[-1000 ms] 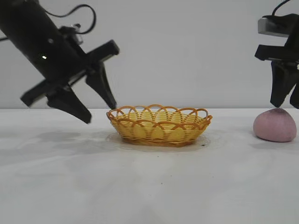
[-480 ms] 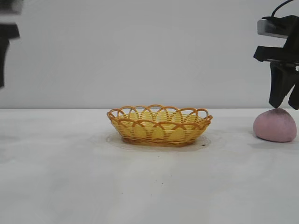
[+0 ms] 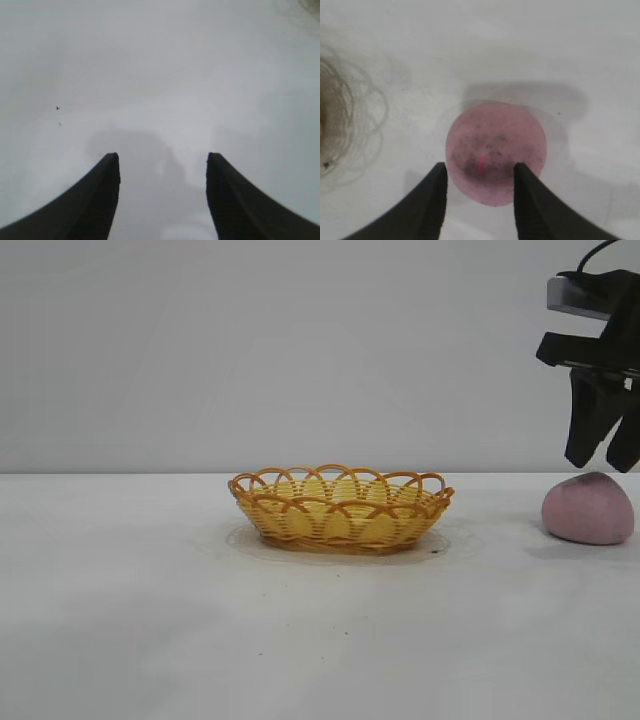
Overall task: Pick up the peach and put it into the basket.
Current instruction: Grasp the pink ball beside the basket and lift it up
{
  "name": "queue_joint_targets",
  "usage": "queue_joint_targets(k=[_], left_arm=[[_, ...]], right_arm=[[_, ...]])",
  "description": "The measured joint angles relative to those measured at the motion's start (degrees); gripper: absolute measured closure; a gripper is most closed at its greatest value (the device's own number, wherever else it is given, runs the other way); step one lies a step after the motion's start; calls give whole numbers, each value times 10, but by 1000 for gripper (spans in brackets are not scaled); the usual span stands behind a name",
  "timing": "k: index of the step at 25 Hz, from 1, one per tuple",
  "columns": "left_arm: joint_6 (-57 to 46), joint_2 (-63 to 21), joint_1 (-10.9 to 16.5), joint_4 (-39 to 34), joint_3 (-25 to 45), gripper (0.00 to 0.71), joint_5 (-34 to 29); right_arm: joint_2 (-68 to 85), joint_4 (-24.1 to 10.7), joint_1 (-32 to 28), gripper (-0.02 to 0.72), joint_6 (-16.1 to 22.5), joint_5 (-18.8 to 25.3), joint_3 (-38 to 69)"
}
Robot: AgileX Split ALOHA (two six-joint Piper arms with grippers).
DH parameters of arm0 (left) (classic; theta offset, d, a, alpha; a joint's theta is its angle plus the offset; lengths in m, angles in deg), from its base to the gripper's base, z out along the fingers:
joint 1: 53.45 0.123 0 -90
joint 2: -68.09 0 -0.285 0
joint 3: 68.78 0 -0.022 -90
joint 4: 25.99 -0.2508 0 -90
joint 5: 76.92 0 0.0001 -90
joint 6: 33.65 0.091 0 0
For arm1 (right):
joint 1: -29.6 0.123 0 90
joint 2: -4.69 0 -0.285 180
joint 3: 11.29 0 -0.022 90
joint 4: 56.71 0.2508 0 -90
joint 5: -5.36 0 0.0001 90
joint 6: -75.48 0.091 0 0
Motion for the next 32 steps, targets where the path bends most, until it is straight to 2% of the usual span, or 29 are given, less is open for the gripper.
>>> queue_joint_targets(k=[6,16,29,32], left_arm=[[15,-138,0,1,43,371,-74],[17,-344,0,1,44,371,-83],[17,-352,0,0,44,371,-87],[17,-352,21,0,44,371,-87]], right_arm=[[0,1,0,433,-6,5,0],[0,1,0,433,-9,6,0],[0,1,0,433,-10,-1,0],[0,1,0,433,-12,-1,0]])
